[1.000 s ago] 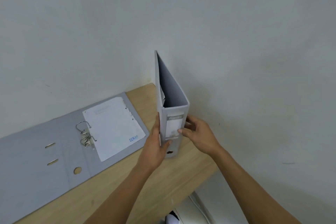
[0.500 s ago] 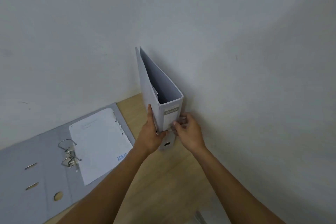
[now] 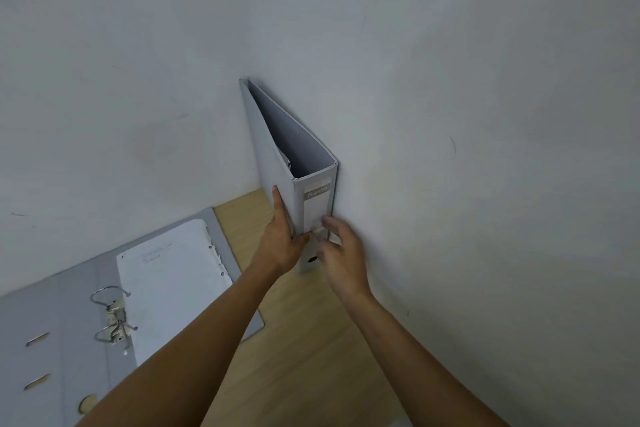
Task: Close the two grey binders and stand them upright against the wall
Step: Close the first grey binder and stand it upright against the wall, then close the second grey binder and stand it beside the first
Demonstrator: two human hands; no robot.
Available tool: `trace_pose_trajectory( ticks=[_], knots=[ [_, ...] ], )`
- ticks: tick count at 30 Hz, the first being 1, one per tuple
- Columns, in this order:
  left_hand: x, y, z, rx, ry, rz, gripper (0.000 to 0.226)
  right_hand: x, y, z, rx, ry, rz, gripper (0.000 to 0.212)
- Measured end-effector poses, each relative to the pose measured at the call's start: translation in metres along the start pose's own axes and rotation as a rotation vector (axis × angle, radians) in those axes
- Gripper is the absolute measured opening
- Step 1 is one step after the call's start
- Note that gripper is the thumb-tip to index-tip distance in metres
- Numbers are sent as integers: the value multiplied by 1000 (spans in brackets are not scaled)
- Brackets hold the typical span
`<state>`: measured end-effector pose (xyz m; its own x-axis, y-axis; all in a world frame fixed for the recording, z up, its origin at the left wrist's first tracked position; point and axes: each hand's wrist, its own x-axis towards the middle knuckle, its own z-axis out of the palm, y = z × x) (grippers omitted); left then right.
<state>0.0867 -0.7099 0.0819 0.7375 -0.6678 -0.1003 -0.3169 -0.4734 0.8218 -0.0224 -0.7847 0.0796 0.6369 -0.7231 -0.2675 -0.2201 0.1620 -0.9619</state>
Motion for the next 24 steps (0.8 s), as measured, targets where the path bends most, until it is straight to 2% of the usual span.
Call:
trace_pose_trajectory(
  ticks=[7, 13, 24],
  knots=[
    [-3, 2, 1, 15, 17, -37, 109, 3, -2, -10, -47, -29, 23, 51],
    [-15, -5, -5, 108, 17, -87, 92, -2, -6, -14, -77, -73, 9, 53],
    [-53, -14, -27, 63, 51, -56, 70, -30, -2, -3, -115, -102, -31, 43]
  ],
)
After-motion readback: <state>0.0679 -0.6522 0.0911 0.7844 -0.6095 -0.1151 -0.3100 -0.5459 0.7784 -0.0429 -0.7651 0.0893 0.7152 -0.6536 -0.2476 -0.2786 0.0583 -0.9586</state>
